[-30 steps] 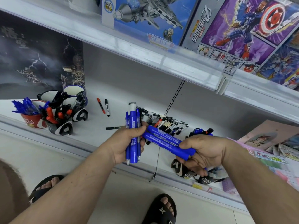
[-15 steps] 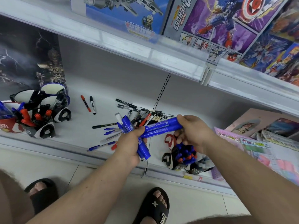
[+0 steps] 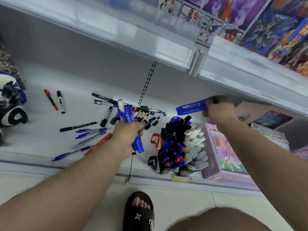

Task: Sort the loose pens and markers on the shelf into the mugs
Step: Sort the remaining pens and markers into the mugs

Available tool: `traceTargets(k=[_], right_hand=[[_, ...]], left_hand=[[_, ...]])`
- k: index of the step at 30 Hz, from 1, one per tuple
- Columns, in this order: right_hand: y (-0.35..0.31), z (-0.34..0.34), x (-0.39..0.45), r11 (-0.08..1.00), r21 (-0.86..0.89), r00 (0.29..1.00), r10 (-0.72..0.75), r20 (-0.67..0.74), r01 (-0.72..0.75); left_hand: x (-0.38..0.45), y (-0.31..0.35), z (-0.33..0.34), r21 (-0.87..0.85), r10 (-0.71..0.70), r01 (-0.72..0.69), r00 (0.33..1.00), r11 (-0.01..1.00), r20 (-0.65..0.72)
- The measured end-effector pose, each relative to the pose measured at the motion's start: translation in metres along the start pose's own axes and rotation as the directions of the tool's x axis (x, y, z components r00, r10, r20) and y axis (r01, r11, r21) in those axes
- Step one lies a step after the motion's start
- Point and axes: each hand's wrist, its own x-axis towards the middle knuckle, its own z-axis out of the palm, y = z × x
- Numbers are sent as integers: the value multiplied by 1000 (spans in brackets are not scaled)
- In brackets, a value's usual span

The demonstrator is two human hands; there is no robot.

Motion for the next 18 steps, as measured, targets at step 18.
traceTargets(k=[18], right_hand=[[67, 111, 112, 789, -544, 947, -148, 285, 287]], left_hand=[[57, -10, 17, -15, -101, 102, 994, 995, 50]])
